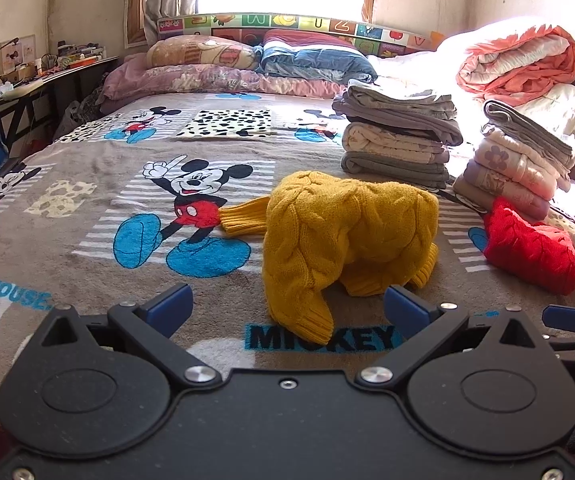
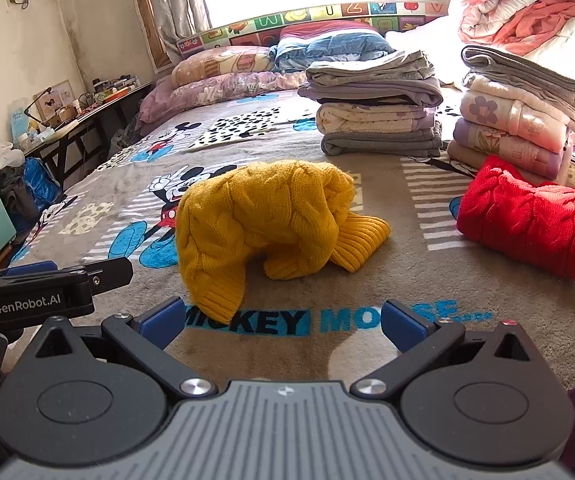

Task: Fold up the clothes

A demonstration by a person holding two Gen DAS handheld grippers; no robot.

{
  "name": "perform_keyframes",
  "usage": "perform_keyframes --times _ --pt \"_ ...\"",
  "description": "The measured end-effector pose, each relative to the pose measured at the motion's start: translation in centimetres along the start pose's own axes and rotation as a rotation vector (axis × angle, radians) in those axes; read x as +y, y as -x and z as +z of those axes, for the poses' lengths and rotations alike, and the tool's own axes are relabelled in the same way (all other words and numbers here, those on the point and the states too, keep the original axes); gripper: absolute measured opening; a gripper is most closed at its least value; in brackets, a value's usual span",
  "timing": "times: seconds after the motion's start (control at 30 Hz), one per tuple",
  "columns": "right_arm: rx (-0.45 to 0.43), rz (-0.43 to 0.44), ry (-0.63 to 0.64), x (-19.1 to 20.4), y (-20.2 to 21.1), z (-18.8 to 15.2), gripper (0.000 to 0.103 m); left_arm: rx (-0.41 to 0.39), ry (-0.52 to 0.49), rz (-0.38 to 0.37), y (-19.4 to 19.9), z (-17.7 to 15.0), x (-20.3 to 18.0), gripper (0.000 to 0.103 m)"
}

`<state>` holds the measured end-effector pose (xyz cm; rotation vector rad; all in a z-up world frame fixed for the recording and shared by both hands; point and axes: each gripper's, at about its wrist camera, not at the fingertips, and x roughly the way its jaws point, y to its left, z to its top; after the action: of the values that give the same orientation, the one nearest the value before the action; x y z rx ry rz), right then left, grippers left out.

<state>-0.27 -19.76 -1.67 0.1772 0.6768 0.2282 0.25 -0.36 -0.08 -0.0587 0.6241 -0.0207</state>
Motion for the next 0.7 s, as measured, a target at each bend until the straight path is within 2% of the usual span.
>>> perform_keyframes --times 0.7 --pt "0.007 0.003 0.011 0.26 0.04 -0.08 0.103 -0.002 -0.009 0.017 0.06 -0.31 0.37 0.103"
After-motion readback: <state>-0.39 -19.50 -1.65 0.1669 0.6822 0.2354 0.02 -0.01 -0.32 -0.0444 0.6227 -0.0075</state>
